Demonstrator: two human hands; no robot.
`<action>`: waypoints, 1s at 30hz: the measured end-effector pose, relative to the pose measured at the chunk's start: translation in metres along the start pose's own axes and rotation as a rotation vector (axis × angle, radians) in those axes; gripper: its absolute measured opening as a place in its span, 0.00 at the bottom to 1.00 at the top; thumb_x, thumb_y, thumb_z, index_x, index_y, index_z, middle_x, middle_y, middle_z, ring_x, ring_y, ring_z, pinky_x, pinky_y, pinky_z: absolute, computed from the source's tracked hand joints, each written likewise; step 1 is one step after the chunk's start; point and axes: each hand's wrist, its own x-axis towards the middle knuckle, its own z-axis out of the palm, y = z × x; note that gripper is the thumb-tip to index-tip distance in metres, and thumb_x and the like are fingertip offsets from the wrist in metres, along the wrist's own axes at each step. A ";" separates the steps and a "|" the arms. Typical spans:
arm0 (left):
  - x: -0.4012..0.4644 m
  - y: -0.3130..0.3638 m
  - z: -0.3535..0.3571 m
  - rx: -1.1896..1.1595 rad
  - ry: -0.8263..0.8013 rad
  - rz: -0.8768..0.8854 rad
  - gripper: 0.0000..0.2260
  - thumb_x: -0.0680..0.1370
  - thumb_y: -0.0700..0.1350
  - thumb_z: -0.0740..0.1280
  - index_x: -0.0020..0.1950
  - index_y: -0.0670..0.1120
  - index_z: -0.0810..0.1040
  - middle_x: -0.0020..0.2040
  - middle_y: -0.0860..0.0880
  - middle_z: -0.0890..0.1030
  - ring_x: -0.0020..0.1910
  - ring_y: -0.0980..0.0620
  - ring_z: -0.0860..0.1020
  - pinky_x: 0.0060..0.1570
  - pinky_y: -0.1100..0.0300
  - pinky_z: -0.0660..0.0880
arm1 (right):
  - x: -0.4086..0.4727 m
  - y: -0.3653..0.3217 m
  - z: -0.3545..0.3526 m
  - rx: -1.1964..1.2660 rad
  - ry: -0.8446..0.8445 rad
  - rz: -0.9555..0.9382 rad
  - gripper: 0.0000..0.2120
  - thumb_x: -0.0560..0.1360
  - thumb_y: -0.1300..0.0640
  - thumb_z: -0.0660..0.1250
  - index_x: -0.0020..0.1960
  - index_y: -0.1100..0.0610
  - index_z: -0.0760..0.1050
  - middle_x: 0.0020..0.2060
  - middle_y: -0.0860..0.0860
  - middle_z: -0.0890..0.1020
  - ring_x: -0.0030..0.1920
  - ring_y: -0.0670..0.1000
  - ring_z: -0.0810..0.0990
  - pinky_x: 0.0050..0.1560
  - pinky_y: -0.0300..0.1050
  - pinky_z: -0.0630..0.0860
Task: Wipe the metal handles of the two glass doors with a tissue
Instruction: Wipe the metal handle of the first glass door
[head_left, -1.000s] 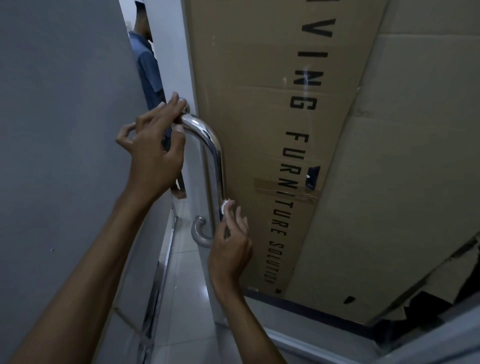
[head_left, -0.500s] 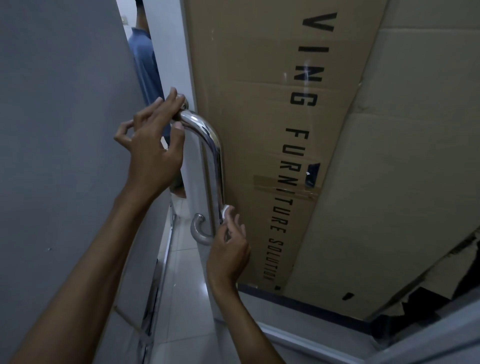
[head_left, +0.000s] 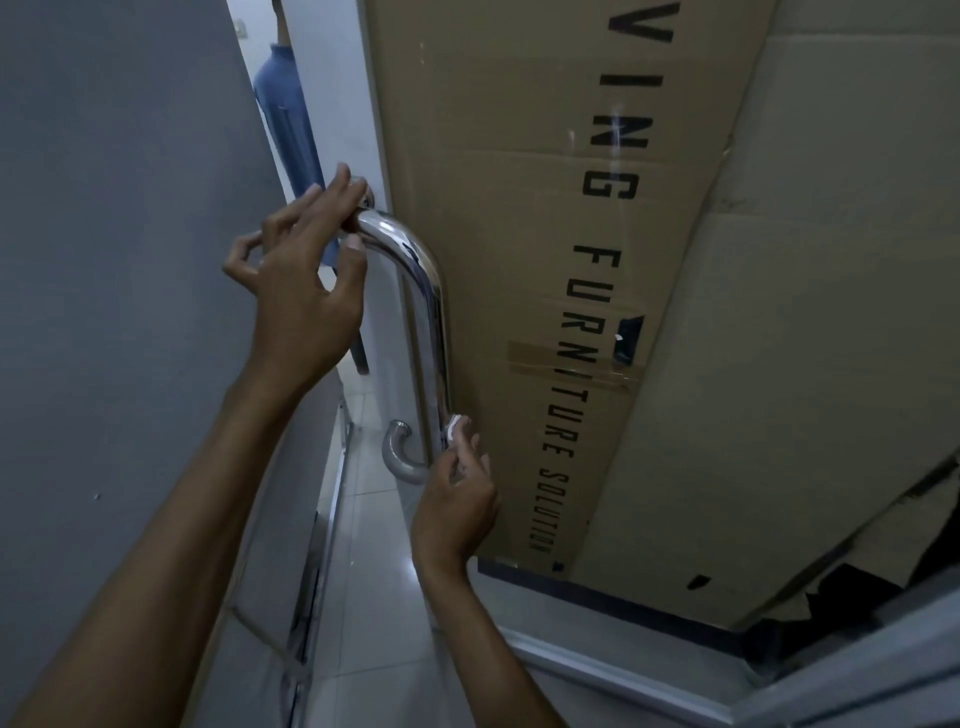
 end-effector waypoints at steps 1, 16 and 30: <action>0.000 0.000 0.000 -0.002 0.001 -0.001 0.23 0.84 0.49 0.59 0.80 0.58 0.69 0.80 0.61 0.66 0.79 0.61 0.62 0.73 0.44 0.51 | -0.004 0.001 0.000 -0.007 -0.006 -0.019 0.22 0.80 0.61 0.68 0.67 0.37 0.76 0.68 0.46 0.80 0.74 0.51 0.74 0.68 0.54 0.78; 0.000 0.001 0.000 0.005 0.005 0.005 0.22 0.84 0.48 0.59 0.80 0.58 0.69 0.80 0.61 0.67 0.79 0.62 0.62 0.72 0.46 0.52 | -0.005 0.007 0.005 -0.005 0.031 0.034 0.21 0.81 0.61 0.68 0.67 0.39 0.77 0.72 0.49 0.76 0.78 0.50 0.66 0.77 0.45 0.67; -0.001 0.000 0.001 -0.008 0.006 0.006 0.23 0.84 0.48 0.59 0.80 0.58 0.69 0.80 0.62 0.66 0.79 0.63 0.62 0.73 0.44 0.52 | -0.005 0.015 0.000 -0.025 -0.018 0.069 0.18 0.82 0.58 0.67 0.66 0.39 0.79 0.73 0.48 0.75 0.81 0.49 0.60 0.71 0.29 0.56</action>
